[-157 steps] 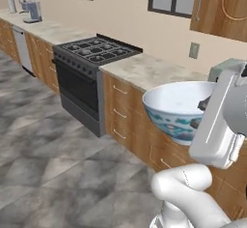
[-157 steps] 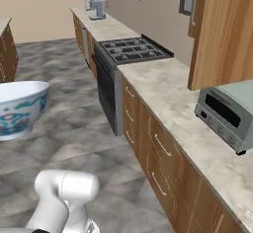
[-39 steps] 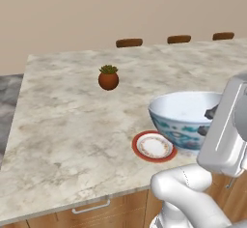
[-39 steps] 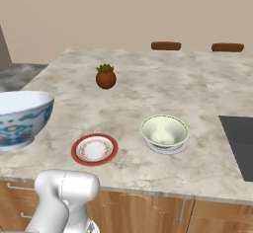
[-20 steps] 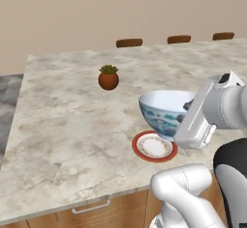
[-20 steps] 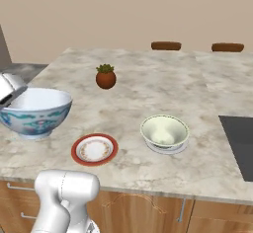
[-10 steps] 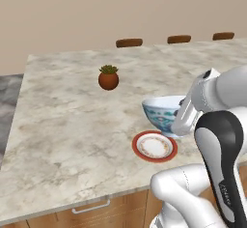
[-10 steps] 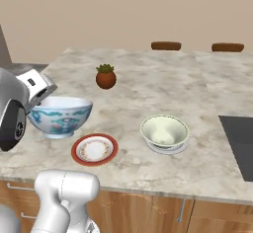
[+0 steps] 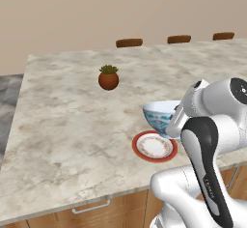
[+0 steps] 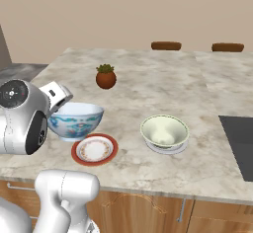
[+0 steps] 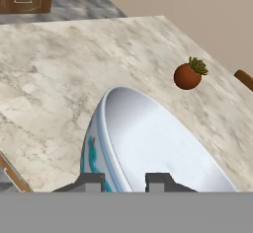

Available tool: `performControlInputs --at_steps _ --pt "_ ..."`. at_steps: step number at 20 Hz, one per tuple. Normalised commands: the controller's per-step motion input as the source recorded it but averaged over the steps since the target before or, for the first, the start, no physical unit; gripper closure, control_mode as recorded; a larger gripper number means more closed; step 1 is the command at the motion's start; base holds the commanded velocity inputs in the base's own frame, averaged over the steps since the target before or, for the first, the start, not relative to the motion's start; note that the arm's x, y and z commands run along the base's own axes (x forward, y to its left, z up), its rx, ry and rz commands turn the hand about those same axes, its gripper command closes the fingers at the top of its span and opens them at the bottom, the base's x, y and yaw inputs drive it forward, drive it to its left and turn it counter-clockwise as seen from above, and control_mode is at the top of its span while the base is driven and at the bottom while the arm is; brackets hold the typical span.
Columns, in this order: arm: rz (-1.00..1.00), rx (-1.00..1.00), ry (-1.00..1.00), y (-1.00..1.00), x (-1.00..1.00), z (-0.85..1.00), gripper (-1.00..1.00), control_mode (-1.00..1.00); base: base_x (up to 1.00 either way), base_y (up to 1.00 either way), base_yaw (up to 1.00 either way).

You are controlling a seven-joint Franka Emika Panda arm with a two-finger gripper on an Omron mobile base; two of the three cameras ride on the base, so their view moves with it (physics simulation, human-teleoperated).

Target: Move the bowls from the cabinet to the plates on the dining table.

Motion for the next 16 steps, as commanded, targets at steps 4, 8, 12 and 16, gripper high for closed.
performControlInputs --at_steps 4,8,12,16 --pt "-0.18 -0.01 0.0 0.0 0.0 -0.25 1.0 -1.0 0.0 0.0 0.0" --pt "-0.18 0.0 0.0 0.0 0.02 -0.07 1.0 -1.0 0.0 0.0 0.0" --pt "-0.18 0.0 -0.05 0.01 0.23 -0.34 1.0 -1.0 0.0 0.0 0.0" --pt "-0.17 0.04 -0.14 0.17 0.42 -0.3 1.0 -1.0 0.0 0.0 0.0"
